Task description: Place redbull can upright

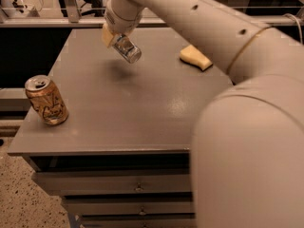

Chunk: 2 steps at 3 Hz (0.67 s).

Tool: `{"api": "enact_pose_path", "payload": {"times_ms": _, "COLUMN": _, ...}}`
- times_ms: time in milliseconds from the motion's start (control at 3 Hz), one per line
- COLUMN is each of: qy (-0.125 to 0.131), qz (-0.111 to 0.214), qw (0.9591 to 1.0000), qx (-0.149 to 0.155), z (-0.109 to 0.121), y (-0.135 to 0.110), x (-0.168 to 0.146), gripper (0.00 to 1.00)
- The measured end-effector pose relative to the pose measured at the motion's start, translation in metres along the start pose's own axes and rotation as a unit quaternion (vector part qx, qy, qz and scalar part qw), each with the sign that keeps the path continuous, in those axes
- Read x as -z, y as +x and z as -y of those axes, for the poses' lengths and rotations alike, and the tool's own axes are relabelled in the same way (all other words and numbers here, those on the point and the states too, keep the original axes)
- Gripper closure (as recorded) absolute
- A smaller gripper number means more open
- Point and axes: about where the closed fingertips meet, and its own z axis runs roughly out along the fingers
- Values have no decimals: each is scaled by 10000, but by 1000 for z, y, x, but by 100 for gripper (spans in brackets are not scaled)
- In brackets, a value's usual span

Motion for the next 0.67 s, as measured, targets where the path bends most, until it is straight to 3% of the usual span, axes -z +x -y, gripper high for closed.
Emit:
{"api": "enact_pose_path", "payload": {"times_ms": 333, "qy": -720, "qz": 828, "qw": 9931, "qx": 422, "z": -48, "y": 13, "x": 52, "gripper": 100}}
{"api": "enact_pose_path", "payload": {"times_ms": 667, "qy": -1352, "qz": 1613, "qw": 9762, "qx": 531, "z": -84, "y": 25, "x": 67, "gripper": 100}}
